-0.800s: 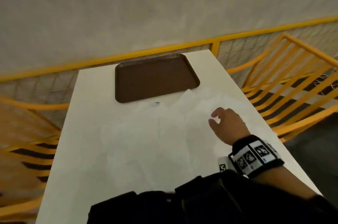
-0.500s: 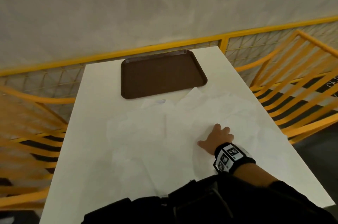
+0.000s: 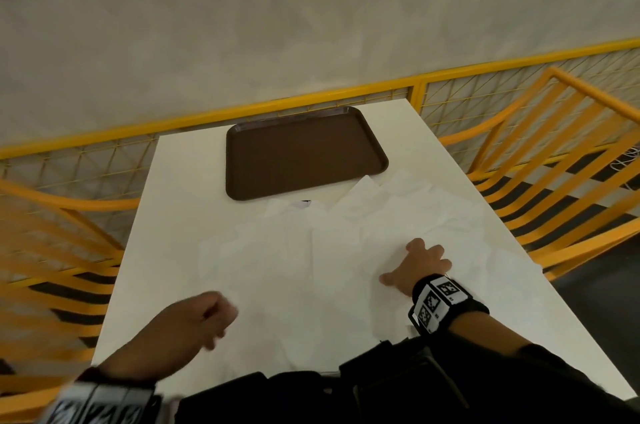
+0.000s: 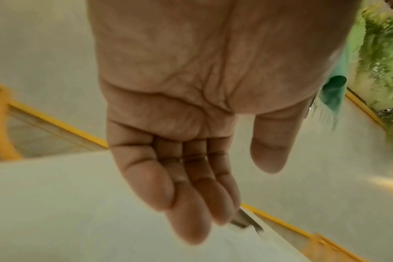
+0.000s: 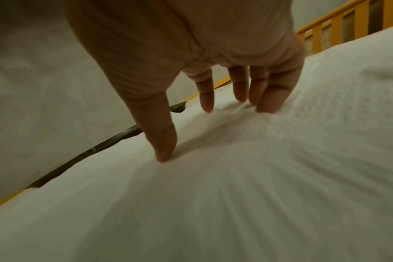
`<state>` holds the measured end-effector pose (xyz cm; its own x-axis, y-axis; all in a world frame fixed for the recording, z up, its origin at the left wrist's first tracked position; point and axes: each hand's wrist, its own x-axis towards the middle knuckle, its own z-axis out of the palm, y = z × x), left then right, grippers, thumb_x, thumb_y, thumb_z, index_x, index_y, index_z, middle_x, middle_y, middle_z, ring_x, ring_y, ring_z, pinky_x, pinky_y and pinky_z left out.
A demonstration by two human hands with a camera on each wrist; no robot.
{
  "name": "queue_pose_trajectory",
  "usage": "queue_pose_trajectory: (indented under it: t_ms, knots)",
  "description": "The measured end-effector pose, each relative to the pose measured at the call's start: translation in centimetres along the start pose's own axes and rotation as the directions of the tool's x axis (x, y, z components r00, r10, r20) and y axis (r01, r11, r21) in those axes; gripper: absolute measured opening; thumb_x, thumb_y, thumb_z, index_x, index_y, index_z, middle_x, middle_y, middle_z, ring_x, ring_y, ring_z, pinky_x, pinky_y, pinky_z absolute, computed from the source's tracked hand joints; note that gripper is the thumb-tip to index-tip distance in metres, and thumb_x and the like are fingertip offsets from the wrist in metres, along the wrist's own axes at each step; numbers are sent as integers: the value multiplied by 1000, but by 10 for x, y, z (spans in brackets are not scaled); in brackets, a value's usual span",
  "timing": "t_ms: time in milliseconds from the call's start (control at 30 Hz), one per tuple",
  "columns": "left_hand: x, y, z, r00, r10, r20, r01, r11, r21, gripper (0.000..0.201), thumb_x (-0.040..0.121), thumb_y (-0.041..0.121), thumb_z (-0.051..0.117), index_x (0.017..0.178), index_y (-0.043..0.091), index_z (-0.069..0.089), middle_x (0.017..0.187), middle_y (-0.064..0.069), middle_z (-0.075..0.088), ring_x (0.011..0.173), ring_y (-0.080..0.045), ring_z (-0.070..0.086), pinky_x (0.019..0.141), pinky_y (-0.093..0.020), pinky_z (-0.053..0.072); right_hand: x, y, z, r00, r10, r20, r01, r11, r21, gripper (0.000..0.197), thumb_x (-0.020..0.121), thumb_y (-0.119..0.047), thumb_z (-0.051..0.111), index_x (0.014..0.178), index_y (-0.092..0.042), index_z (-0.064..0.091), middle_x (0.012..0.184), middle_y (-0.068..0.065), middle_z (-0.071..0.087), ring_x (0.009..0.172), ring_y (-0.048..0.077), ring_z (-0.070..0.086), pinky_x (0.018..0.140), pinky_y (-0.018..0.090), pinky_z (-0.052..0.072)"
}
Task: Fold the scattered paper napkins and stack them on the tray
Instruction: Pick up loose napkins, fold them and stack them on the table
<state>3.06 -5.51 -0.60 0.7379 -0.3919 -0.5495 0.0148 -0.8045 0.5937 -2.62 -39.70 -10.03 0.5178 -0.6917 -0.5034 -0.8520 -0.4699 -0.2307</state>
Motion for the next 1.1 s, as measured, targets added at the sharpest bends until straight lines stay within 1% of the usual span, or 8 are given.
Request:
queue_pose_trajectory:
  t_ms: [200, 300, 400, 567, 767, 867, 1000, 1100]
  knots:
    - [80, 37, 45, 977, -121, 176, 206, 759, -618, 26, 95, 10, 49, 120, 5, 55, 110, -11, 60, 85, -25, 61, 73, -32, 48, -6, 2, -6, 998, -70, 4, 64, 941, 334, 73, 78, -7, 71, 137, -12, 27, 127, 15, 52, 102, 29, 56, 73, 29, 46]
    - [100, 40, 60, 958, -203, 203, 287, 680, -675, 30, 96, 7, 47, 126, 4, 49, 107, -12, 58, 81, -25, 59, 70, -34, 47, -16, -3, -15, 987, -161, -25, 161, 932, 324, 58, 81, -17, 72, 129, -9, 41, 119, 10, 58, 106, 25, 57, 73, 24, 41]
    - [109, 42, 63, 956, -207, 207, 292, 623, -726, 30, 94, 7, 50, 124, 4, 49, 100, -12, 60, 78, -26, 59, 69, -34, 48, -33, -17, -29, 925, -375, -51, 375, 889, 262, 18, 80, -28, 69, 86, -21, 54, 82, -6, 55, 82, 16, 54, 60, 19, 37]
    - [108, 48, 61, 957, -187, 221, 290, 614, -734, 40, 84, 18, 65, 121, 5, 55, 99, -11, 61, 73, -22, 59, 67, -32, 49, -63, -49, -41, 775, -632, 32, 601, 751, 272, 23, 81, -32, 66, 71, -23, 47, 80, -5, 57, 71, 10, 51, 64, 20, 40]
    - [78, 68, 38, 954, 235, 187, -19, 667, -745, 97, 43, 65, 80, 124, 20, 53, 123, -1, 60, 114, -21, 57, 99, -40, 43, -84, -71, -37, 628, -744, -227, 776, 619, 116, 22, 84, -27, 60, 73, -25, 41, 81, -4, 49, 71, 5, 45, 61, 10, 31]
    - [66, 79, 30, 899, 411, 149, -91, 510, -856, 77, 65, 52, 77, 125, 10, 53, 116, -8, 61, 105, -24, 59, 94, -43, 45, -100, -78, -29, 492, -833, -253, 870, 482, 106, 10, 83, -27, 62, 82, -23, 52, 108, -1, 53, 100, 14, 50, 84, 16, 39]
    - [58, 89, 23, 973, 231, -5, -120, 486, -866, 32, 94, 26, 52, 115, 7, 66, 114, -16, 67, 107, -31, 62, 86, -39, 50, -118, -78, -23, 387, -905, -177, 922, 380, 72, 31, 78, -53, 54, 100, -33, 62, 142, 2, 42, 130, 23, 38, 105, 38, 38]
    - [55, 85, 14, 982, 175, -75, -147, 445, -883, 29, 97, 16, 43, 117, 10, 63, 116, -13, 68, 111, -32, 62, 87, -41, 51, -120, -75, -38, 434, -854, -287, 896, 376, 236, 41, 77, -62, 55, 105, -33, 61, 133, -8, 48, 124, 9, 43, 103, 27, 39]
